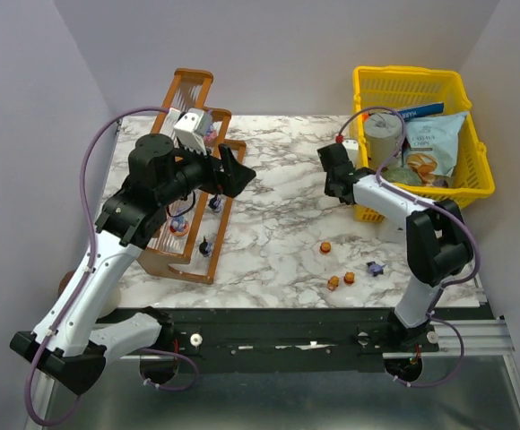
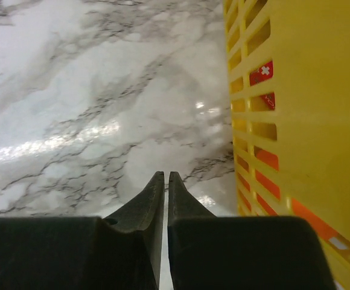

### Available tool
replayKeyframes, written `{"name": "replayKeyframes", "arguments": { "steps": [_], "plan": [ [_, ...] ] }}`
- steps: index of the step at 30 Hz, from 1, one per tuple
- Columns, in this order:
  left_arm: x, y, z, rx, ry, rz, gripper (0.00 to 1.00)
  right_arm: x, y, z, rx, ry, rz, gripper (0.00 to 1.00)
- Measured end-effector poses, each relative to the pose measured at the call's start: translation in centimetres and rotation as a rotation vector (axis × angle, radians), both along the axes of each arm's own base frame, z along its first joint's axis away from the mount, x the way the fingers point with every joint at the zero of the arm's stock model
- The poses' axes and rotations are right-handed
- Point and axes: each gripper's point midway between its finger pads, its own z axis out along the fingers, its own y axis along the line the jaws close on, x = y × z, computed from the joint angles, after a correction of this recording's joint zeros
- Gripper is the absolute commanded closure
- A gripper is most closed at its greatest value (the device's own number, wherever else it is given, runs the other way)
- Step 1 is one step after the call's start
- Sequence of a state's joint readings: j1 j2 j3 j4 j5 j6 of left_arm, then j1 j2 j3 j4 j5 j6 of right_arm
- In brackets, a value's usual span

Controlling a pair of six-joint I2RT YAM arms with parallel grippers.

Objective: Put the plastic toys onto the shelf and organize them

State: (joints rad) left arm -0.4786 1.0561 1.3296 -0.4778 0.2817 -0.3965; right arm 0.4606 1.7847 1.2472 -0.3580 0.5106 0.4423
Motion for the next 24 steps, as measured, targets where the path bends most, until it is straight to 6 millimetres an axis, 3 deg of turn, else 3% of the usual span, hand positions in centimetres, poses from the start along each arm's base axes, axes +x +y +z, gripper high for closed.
{"name": "replayKeyframes", "arguments": {
  "steps": [7, 10, 13, 17, 20, 24],
  "plan": [
    [-0.5, -2.1, -1.3, 0.014, 0.025, -0.076, 0.01, 0.7, -3.9, -0.3, 0.04, 0.02, -0.078, 0.86],
    [-1.0, -3.3, -1.7, 0.026, 0.027, -0.117, 0.01, 0.7, -4.0, -0.1, 0.057, 0.019, -0.076, 0.84],
    [-2.0, -5.4, -2.5, 0.057, 0.024, -0.183, 0.01, 0.5, -3.2, 0.6, 0.103, 0.021, -0.04, 0.75],
    [-4.1, -8.8, -4.1, 0.112, 0.0, -0.295, 0.01, 0.3, -1.6, 4.7, 0.199, -0.053, 0.031, 0.48],
    [-5.6, -10.9, -5.4, 0.142, -0.02, -0.372, 0.01, -0.2, -0.4, 8.9, 0.279, -0.134, 0.101, 0.36],
    [-7.4, -13.3, -7.7, 0.192, -0.057, -0.468, 0.01, -1.3, 1.0, 13.7, 0.371, -0.222, 0.181, 0.3]
  ]
}}
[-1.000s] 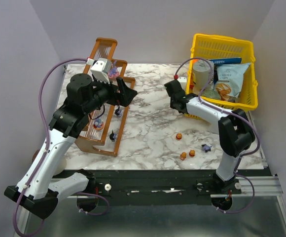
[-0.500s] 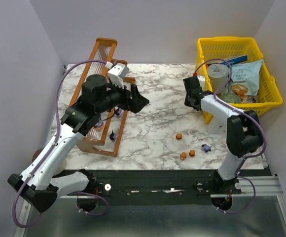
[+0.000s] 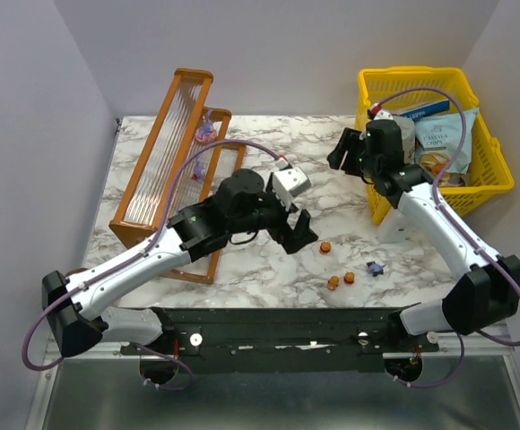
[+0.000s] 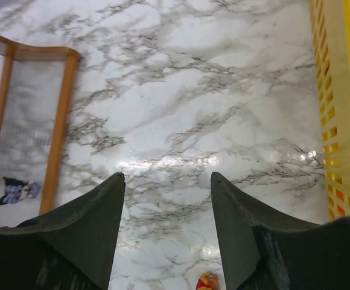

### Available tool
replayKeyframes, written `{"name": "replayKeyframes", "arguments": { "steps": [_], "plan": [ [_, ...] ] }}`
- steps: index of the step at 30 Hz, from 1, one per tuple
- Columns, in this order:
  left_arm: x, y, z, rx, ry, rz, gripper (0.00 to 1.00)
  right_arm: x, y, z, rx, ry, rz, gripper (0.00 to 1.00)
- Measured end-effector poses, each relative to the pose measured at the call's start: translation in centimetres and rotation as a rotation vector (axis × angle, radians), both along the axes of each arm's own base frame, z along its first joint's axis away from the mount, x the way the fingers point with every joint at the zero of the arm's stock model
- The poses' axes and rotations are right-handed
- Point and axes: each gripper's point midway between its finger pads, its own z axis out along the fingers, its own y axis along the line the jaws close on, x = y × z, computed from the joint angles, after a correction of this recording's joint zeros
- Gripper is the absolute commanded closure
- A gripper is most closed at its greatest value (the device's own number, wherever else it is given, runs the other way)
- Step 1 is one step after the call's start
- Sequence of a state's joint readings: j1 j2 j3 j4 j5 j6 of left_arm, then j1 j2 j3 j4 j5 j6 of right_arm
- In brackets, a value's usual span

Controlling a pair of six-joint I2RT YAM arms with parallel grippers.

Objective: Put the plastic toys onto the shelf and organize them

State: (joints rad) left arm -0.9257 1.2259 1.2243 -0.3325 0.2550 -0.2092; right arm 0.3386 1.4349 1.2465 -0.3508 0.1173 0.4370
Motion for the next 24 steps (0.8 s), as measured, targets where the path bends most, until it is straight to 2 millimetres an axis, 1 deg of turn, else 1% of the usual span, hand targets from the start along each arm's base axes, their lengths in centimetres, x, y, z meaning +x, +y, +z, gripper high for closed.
{"name": "replayKeyframes", "arguments": {
  "steps": [2, 4, 7, 9, 12, 13, 16, 17, 19, 22, 24],
  "plan": [
    [-1.3, -1.4, -0.8, 0.015, -0.018, -0.058, 0.01, -0.6, 0.5, 2.5, 0.04, -0.041, 0.027, 0.28],
    [-2.7, -3.1, -1.8, 0.035, -0.036, -0.118, 0.01, -1.2, 0.6, 4.8, 0.068, -0.077, 0.038, 0.27],
    [-4.2, -5.5, -3.5, 0.07, -0.044, -0.179, 0.05, -2.7, 0.2, 7.9, 0.099, -0.114, 0.034, 0.26],
    [-4.9, -7.5, -5.4, 0.117, -0.048, -0.21, 0.06, -3.9, -0.4, 9.5, 0.108, -0.13, 0.021, 0.25],
    [-5.7, -10.3, -8.8, 0.194, -0.052, -0.24, 0.06, -6.2, -1.8, 11.5, 0.112, -0.146, -0.016, 0.24],
    [-5.7, -10.9, -9.6, 0.211, -0.056, -0.242, 0.06, -7.0, -2.3, 12.0, 0.11, -0.15, -0.028, 0.24],
    [-6.7, -13.4, -13.3, 0.279, -0.059, -0.27, 0.06, -9.7, -3.8, 13.7, 0.103, -0.168, -0.06, 0.21],
    [-6.8, -13.9, -14.0, 0.291, -0.058, -0.276, 0.06, -10.5, -4.3, 14.3, 0.102, -0.176, -0.07, 0.21],
    [-7.1, -15.5, -15.9, 0.312, -0.06, -0.292, 0.09, -12.3, -5.3, 15.6, 0.101, -0.195, -0.083, 0.2],
    [-7.1, -17.7, -17.3, 0.317, -0.067, -0.306, 0.14, -14.6, -6.4, 17.2, 0.102, -0.225, -0.1, 0.2],
    [-6.8, -19.3, -17.8, 0.307, -0.078, -0.312, 0.19, -15.9, -7.1, 18.0, 0.101, -0.238, -0.11, 0.2]
  ]
}}
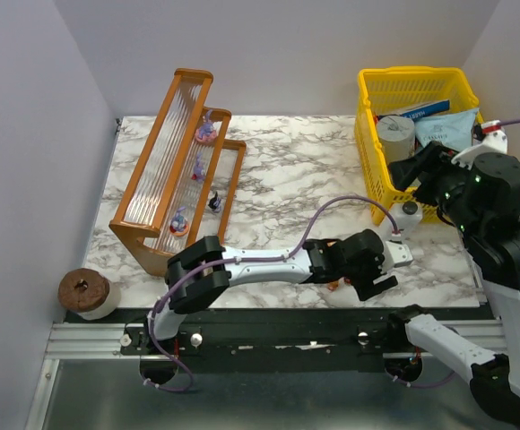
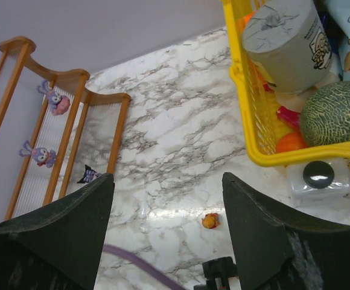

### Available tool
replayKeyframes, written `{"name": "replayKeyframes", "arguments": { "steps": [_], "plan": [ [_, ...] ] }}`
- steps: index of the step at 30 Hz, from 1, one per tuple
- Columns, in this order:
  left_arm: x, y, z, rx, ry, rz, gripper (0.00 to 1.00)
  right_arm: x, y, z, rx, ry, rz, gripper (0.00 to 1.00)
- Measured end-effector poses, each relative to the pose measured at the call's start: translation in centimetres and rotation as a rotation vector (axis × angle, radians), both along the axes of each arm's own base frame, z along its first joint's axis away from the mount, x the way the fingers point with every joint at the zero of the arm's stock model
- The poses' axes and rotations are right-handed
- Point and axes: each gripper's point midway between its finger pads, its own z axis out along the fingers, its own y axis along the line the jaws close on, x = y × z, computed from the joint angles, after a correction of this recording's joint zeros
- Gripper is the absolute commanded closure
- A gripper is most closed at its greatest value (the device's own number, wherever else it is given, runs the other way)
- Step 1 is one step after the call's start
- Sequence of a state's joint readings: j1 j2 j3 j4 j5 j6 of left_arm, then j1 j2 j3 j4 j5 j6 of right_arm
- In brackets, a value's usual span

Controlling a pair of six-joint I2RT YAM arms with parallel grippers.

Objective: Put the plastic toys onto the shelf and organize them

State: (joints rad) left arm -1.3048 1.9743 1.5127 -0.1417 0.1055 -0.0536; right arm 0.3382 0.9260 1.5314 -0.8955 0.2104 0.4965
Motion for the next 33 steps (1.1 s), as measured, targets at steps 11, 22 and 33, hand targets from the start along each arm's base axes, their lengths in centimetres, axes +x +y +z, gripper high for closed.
{"name": "replayKeyframes", "arguments": {
  "steps": [11, 22, 33],
  "plan": [
    [1.8, -3.7, -4.1, 0.018, -0.051, 0.066, 0.28, -3.9, -1.7, -0.7, -0.033, 0.037, -0.006, 0.19],
    [4.4, -5.3, -7.1, 0.053, -0.14, 0.167, 0.34, -5.8, -2.2, -1.6, -0.057, 0.07, 0.008, 0.18],
    [5.4, -5.6, -7.7, 0.068, -0.184, 0.198, 0.74, -6.2, -2.4, -2.0, -0.075, 0.087, 0.013, 0.18]
  ]
}}
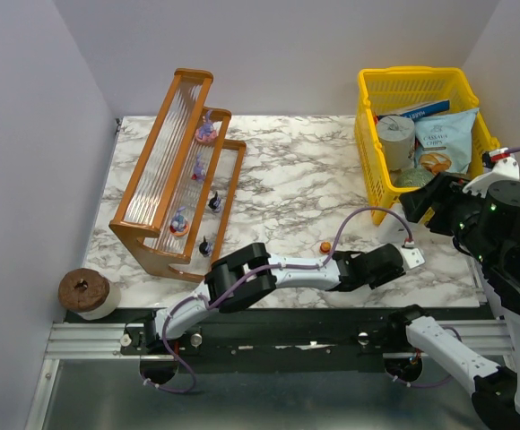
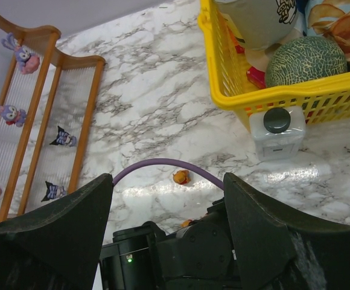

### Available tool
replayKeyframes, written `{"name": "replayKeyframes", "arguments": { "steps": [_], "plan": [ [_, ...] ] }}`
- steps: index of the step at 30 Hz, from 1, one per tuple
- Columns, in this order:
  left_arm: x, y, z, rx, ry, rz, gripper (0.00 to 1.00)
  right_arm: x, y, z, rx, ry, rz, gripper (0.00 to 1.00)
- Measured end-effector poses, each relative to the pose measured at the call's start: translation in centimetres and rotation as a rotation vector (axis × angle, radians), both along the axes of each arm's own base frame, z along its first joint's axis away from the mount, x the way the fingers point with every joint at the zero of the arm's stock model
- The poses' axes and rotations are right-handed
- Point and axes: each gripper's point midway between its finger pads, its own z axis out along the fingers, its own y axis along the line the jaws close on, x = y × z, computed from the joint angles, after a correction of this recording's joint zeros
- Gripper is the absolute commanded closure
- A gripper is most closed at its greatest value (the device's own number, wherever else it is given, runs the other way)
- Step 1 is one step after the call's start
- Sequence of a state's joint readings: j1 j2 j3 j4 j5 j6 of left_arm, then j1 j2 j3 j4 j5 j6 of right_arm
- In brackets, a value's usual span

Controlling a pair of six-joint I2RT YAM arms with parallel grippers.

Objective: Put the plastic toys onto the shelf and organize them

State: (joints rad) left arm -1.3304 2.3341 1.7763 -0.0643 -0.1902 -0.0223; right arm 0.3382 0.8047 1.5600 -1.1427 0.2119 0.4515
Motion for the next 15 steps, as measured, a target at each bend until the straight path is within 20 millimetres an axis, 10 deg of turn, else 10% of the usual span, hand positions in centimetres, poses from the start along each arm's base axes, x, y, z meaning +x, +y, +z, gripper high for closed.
{"name": "replayKeyframes", "arguments": {
  "steps": [6, 15],
  "plan": [
    [0.3, 0.1, 0.0, 0.006, -0.012, 0.011, 0.99, 0.1, 0.1, -0.1, -0.001, 0.004, 0.001, 0.19],
    [2.2, 1.0, 0.2, -0.004, 0.009, 0.089, 1.0, 0.8, 0.5, -0.4, -0.001, 0.021, 0.01, 0.19]
  ]
}}
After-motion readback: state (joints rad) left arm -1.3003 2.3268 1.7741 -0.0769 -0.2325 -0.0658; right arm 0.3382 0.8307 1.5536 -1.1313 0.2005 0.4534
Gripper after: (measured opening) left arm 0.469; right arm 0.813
